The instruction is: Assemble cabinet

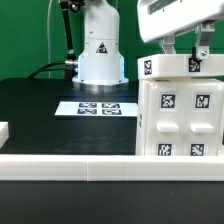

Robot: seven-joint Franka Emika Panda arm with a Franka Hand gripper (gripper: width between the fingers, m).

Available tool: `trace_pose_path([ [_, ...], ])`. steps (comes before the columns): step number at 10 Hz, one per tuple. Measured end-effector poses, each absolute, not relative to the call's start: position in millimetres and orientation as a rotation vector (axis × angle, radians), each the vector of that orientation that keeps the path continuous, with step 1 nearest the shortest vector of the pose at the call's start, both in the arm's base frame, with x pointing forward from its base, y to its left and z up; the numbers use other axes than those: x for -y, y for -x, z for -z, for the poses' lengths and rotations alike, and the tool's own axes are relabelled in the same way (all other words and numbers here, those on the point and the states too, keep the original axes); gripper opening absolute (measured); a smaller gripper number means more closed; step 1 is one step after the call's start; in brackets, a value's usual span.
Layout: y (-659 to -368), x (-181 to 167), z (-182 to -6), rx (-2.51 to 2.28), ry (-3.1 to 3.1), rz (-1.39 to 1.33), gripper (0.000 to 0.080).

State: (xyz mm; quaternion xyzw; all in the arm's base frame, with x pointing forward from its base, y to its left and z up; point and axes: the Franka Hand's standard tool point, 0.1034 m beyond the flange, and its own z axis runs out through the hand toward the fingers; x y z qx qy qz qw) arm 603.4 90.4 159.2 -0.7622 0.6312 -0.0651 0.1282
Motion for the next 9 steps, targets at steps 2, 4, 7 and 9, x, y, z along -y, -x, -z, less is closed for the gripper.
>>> trace_pose_path([
  [2,-603.2,-90.8,-158.6,-2.024,2.025,0.136,0.0558],
  [4,-604.6,-90.2,-158.2,-2.138,1.901,0.107,0.0558],
  [7,-604.8,-89.8,-158.3,-2.193,1.813,0.078,0.0558],
  [9,-605.1,-90.6,-158.9,-2.178,1.827,0.081,0.0710],
])
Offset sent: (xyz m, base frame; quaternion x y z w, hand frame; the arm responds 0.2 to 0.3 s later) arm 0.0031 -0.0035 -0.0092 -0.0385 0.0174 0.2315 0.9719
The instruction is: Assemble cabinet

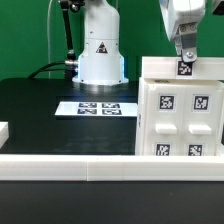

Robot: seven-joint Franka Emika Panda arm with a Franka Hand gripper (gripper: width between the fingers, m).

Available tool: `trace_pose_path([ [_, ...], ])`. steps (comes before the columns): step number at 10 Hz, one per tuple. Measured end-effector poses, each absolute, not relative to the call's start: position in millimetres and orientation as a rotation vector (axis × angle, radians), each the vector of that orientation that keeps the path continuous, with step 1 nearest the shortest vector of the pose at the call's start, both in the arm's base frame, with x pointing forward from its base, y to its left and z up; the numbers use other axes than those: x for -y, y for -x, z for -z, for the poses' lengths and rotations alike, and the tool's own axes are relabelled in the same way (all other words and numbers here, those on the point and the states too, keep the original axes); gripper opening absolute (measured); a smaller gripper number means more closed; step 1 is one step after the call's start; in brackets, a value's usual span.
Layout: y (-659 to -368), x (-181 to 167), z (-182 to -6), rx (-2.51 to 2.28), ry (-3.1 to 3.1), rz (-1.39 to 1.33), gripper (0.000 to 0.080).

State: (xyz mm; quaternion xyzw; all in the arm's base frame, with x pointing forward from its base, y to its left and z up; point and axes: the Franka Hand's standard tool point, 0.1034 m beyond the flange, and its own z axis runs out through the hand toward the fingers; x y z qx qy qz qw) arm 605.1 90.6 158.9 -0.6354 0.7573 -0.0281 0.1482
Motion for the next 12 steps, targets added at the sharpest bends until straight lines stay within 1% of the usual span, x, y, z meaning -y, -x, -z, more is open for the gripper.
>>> trace_pose_path([
  [1,-606.0,-90.9,-161.9,-2.159,1.840,0.086,0.0772],
  [2,-607.1,-91.8,-166.4,-2.145,1.846,0.091,0.0772],
  [3,-608.4,-92.8,-171.7,-2.129,1.850,0.096,0.0794],
  [5,-610.3,-94.7,-180.1,-2.121,1.833,0.095,0.0798],
  [7,-609.3,-94.4,-177.6,-2.066,1.904,0.104,0.0797],
  [8,-607.0,-94.6,-176.4,-1.980,2.024,0.085,0.0797],
  [12,-613.7,-92.1,-180.7,-1.480,2.450,0.090,0.0797],
])
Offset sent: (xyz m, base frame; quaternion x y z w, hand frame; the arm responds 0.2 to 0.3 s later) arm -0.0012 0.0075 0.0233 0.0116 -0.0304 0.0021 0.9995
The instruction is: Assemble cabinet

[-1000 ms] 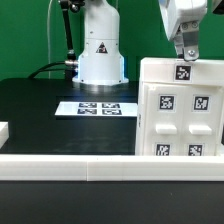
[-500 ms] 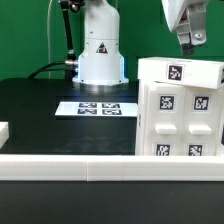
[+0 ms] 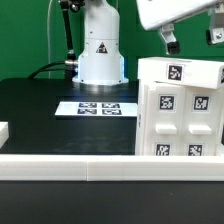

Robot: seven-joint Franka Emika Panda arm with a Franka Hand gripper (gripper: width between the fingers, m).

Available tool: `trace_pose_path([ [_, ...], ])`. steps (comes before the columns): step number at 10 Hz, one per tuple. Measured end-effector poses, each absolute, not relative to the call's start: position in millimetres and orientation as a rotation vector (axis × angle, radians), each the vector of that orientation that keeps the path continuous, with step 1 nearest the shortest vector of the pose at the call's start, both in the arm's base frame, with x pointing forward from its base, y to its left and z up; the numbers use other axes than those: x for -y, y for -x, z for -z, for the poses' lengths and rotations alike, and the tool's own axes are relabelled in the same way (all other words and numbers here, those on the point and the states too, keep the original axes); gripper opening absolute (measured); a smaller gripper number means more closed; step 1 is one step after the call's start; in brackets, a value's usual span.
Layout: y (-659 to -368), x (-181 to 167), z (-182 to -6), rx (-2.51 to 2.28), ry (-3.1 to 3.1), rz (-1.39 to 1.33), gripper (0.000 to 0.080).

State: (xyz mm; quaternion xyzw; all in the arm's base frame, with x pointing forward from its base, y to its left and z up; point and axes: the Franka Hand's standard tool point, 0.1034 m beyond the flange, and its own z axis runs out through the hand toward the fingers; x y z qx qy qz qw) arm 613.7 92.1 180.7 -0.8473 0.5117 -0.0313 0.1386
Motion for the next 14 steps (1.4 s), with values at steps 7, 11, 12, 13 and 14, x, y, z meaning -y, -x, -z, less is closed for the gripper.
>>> trace_pose_path([
  [7,-616.3,-88.1,-180.9,-0.813,2.794,0.200,0.0797],
  [11,-619.2,-93.4,-177.7,-0.151,2.986,0.144,0.0797],
  [12,-620.5,-91.3,-177.9,-0.095,2.991,0.144,0.0797],
  [13,-620.9,-90.0,-177.3,0.024,2.998,0.160,0.0797],
  [14,-620.9,-89.1,-177.2,0.119,3.001,0.166,0.0797],
])
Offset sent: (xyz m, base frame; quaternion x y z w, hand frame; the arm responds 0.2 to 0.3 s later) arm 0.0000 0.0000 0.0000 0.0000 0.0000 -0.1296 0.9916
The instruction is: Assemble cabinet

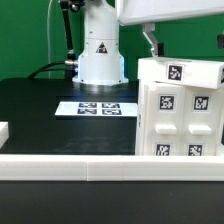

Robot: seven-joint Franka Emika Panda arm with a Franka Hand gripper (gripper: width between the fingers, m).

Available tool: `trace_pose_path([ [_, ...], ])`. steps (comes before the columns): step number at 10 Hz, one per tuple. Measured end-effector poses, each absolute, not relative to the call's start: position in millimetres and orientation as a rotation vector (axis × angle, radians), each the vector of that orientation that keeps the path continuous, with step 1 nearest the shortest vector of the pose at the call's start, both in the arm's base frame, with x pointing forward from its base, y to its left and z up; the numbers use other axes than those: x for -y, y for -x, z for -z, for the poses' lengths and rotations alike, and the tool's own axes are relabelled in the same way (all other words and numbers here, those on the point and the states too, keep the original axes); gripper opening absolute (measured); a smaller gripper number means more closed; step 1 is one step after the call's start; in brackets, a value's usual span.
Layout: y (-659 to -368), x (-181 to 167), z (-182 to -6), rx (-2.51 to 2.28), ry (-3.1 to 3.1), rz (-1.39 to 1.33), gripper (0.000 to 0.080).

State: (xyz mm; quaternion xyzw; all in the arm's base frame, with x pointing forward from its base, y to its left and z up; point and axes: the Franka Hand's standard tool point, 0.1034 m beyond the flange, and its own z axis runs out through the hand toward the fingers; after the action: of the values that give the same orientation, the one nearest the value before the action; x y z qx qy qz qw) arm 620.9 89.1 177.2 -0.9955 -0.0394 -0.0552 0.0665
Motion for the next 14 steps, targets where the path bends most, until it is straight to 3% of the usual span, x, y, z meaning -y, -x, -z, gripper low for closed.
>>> trace_pose_path([
  [9,-612.2,-85.8,-161.0,1.116,2.875,0.179,0.0797],
  [14,-608.1,-82.0,-153.3,1.091,2.889,0.177,0.0797],
])
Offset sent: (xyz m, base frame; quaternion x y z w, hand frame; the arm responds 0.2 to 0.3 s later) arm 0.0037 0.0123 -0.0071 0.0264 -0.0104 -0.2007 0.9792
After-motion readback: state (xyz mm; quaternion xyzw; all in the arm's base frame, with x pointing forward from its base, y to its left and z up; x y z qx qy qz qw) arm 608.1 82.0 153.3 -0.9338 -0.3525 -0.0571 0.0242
